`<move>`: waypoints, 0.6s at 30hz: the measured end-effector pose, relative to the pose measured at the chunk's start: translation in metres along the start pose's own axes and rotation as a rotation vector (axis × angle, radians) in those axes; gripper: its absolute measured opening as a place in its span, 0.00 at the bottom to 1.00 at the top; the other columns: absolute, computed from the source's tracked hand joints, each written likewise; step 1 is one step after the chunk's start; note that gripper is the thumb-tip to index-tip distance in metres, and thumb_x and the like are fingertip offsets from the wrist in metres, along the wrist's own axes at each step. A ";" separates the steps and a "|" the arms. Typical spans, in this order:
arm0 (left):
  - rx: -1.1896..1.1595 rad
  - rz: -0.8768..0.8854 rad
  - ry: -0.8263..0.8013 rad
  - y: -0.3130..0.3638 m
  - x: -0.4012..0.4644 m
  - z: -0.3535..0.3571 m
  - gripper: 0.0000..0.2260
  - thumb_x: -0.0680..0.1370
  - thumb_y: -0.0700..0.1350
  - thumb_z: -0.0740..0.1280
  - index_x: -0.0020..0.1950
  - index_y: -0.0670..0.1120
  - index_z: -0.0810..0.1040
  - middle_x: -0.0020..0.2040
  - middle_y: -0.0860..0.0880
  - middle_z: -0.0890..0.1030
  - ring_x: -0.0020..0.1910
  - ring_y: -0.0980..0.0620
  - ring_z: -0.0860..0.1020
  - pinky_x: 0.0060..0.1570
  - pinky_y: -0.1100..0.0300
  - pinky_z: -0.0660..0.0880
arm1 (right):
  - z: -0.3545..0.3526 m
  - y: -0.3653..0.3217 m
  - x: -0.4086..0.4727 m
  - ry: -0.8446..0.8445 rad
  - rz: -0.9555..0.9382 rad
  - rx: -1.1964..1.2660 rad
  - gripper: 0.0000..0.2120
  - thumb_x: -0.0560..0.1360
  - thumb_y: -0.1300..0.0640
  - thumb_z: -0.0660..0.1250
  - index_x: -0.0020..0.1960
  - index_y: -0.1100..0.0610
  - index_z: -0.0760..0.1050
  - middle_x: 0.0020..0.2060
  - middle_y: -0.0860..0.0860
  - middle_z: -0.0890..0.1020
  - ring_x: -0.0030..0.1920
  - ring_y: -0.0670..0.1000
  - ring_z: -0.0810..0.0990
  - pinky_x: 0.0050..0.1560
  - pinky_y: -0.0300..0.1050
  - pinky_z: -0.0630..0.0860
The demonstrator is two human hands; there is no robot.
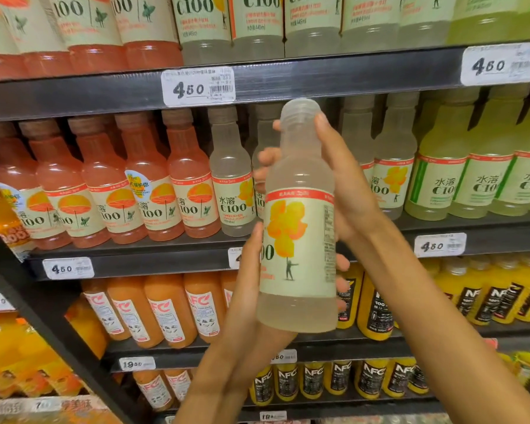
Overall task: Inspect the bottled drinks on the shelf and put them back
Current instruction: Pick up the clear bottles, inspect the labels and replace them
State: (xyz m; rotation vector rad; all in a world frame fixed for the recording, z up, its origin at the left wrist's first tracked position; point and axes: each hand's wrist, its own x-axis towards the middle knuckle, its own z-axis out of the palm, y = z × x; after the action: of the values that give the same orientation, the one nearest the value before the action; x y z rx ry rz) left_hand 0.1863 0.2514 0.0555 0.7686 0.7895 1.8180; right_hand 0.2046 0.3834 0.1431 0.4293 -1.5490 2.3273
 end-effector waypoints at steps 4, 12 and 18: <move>0.370 0.081 0.306 -0.004 0.003 -0.012 0.25 0.71 0.71 0.55 0.57 0.62 0.81 0.56 0.52 0.83 0.58 0.53 0.80 0.63 0.48 0.72 | -0.002 -0.002 -0.005 0.004 -0.034 -0.097 0.16 0.82 0.48 0.52 0.57 0.59 0.70 0.41 0.55 0.80 0.42 0.54 0.81 0.46 0.48 0.79; 0.521 0.217 0.374 -0.006 0.000 -0.006 0.28 0.65 0.76 0.60 0.60 0.64 0.77 0.58 0.56 0.82 0.59 0.55 0.79 0.59 0.54 0.73 | 0.000 0.000 -0.007 0.220 -0.112 -0.395 0.15 0.80 0.48 0.59 0.63 0.53 0.69 0.44 0.53 0.84 0.46 0.54 0.85 0.44 0.44 0.81; -0.003 -0.036 0.012 -0.003 -0.006 0.005 0.34 0.77 0.67 0.55 0.69 0.40 0.70 0.49 0.42 0.80 0.44 0.46 0.80 0.43 0.53 0.78 | -0.003 0.000 0.001 0.081 0.053 0.072 0.15 0.79 0.48 0.59 0.60 0.56 0.70 0.39 0.52 0.83 0.42 0.51 0.84 0.46 0.45 0.81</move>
State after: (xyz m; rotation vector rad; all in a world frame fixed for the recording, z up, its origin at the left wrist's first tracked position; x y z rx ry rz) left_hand 0.1941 0.2479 0.0554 0.7379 0.8036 1.7924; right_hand 0.2031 0.3862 0.1423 0.3104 -1.4605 2.4149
